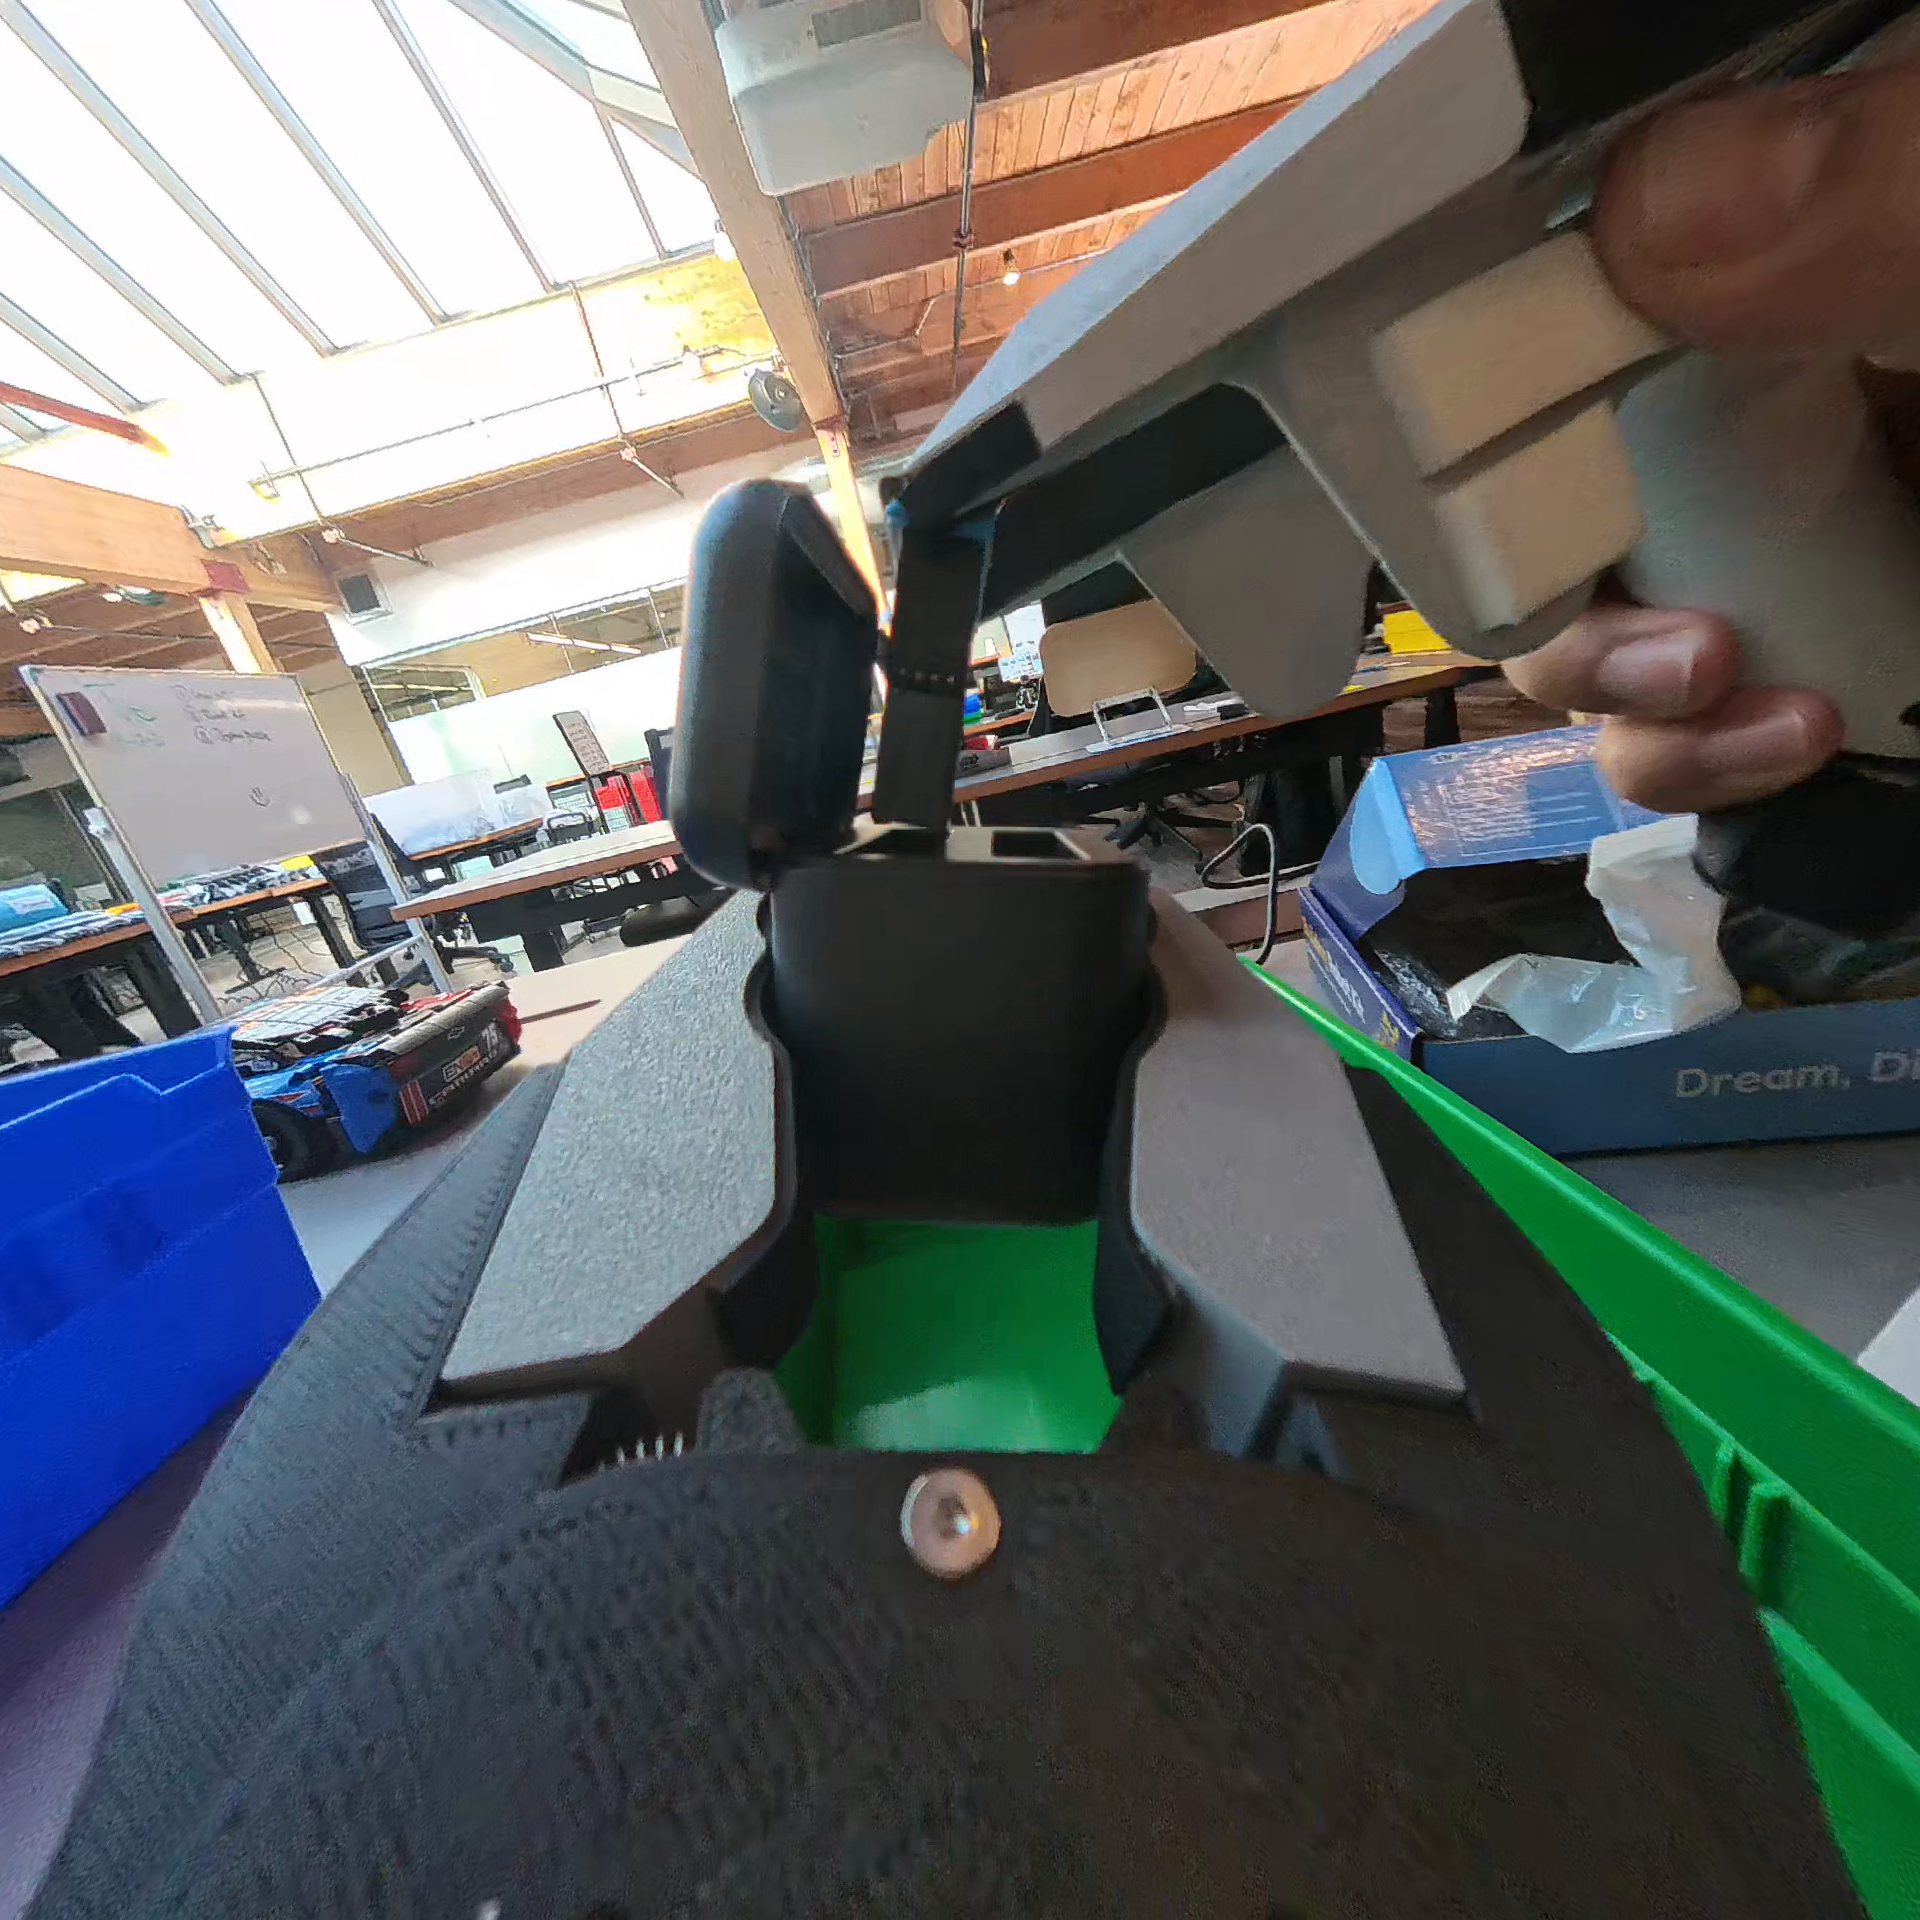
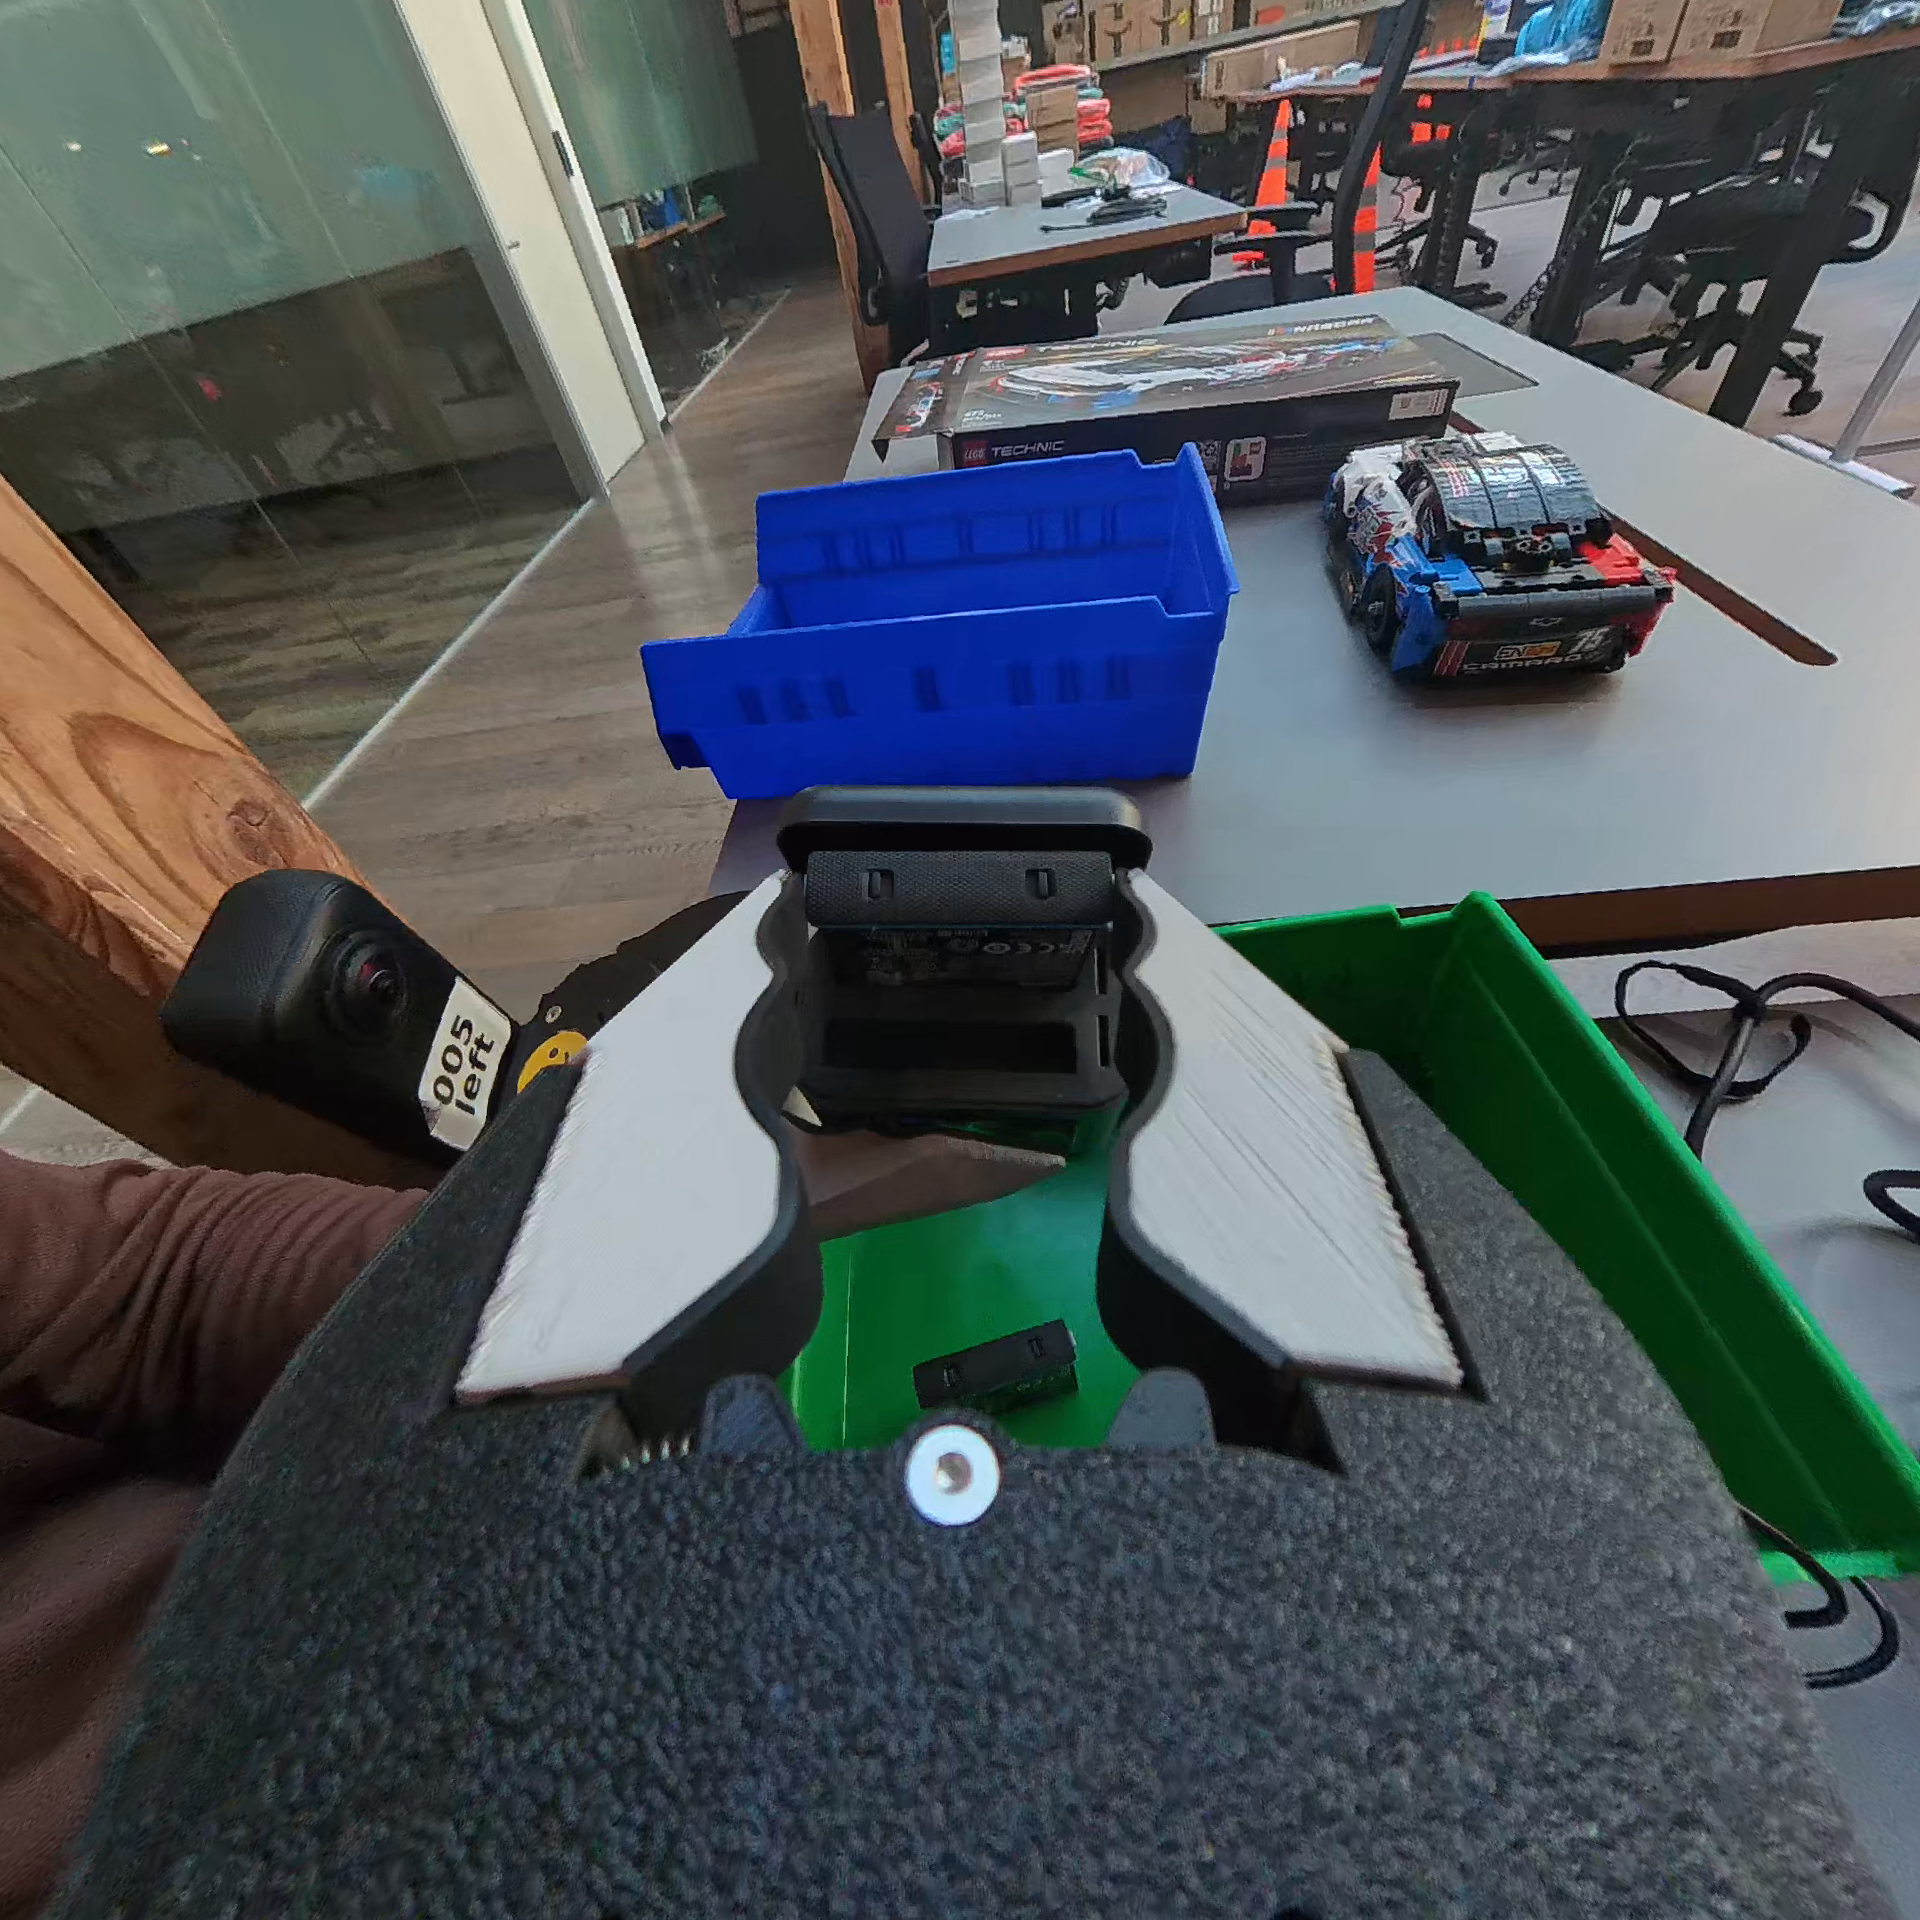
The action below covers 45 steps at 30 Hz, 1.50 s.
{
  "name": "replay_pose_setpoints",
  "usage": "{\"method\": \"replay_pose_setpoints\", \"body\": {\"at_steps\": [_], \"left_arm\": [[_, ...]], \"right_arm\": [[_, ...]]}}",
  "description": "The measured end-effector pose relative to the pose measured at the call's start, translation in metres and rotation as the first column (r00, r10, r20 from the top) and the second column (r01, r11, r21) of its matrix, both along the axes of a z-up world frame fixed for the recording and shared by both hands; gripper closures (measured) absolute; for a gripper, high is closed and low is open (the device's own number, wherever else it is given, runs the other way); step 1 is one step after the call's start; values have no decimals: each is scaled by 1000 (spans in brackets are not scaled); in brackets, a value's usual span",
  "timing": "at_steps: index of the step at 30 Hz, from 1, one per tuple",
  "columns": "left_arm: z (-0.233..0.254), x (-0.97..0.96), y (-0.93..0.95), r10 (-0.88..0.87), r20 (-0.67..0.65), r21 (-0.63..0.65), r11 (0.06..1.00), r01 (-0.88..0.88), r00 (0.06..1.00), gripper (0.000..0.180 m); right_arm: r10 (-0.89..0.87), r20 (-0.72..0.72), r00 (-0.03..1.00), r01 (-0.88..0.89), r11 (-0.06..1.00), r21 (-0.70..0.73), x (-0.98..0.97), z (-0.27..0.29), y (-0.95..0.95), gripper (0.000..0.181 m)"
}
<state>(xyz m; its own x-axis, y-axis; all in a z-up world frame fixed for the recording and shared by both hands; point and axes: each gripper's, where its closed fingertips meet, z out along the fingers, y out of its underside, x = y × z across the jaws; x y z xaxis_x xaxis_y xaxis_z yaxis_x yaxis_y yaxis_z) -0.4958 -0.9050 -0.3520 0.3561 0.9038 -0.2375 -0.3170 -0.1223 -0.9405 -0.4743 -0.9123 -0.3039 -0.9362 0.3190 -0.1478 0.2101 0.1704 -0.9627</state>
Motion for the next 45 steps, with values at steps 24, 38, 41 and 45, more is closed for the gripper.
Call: {"method": "replay_pose_setpoints", "body": {"at_steps": [24,38,41,45], "left_arm": [[24,1,-61,-1,91,170,985,-14,996,117],[38,1,-82,27,67,193,980,-40,997,116],[37,0,-86,24,67,203,978,-37,997,116],[38,-2,-95,51,59,207,976,-62,997,116]], "right_arm": [[82,21,996,-84,908,410,25,-130,-13,123],[212,2,977,-132,599,790,22,-182,-32,123],[233,53,971,-188,605,774,23,-181,-38,123],[251,68,966,-205,572,794,23,-187,-37,123]]}}
